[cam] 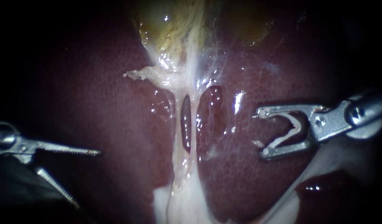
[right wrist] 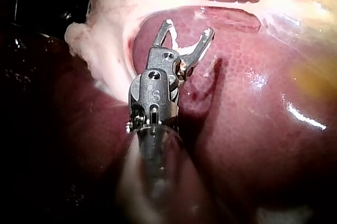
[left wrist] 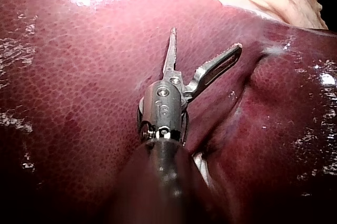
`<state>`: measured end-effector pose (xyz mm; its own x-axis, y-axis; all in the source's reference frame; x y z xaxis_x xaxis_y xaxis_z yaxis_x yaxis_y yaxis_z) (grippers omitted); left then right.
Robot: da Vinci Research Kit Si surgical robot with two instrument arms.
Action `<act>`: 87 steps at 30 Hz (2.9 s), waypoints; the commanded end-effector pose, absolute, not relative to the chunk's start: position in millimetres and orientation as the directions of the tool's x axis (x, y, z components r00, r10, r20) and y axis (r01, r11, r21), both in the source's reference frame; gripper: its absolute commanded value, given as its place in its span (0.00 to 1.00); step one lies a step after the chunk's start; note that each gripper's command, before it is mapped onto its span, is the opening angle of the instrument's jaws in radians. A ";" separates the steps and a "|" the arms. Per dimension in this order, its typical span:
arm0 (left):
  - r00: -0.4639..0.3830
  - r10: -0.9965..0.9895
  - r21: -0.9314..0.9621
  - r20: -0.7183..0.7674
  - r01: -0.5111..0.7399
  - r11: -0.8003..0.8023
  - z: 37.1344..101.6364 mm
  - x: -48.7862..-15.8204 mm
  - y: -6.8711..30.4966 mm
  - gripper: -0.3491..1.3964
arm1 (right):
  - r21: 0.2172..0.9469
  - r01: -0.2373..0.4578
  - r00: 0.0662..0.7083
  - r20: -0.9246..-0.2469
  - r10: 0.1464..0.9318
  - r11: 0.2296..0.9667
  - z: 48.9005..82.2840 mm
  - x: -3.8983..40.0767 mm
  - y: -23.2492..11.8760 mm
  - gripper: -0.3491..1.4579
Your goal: Grabbing gallbladder
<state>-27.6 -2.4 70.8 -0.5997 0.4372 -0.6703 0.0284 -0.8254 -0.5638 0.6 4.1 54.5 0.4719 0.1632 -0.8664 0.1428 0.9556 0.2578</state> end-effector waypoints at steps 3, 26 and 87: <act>-0.600 0.437 -0.564 -0.670 0.029 -0.825 70.7 -27.6 -2.4 0.93 | 0.258 0.143 0.472 -0.866 0.163 0.956 54.5 0.6 4.1 0.47; -0.447 0.573 -0.506 -0.687 -0.271 -0.819 61.4 -28.6 11.5 0.88 | 0.258 0.144 0.471 -0.867 0.163 0.955 54.4 0.5 4.1 0.47; -0.333 0.649 -0.535 -0.684 -0.375 -0.757 66.7 -37.2 12.7 0.12 | 0.258 0.144 0.471 -0.867 0.163 0.956 54.4 0.6 4.0 0.47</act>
<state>-37.0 12.7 66.7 -0.3324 0.6495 -0.6839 -0.3779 -0.7561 -0.5343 0.6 4.0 54.4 0.4715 0.1631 -0.8666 0.1434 0.9555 0.2578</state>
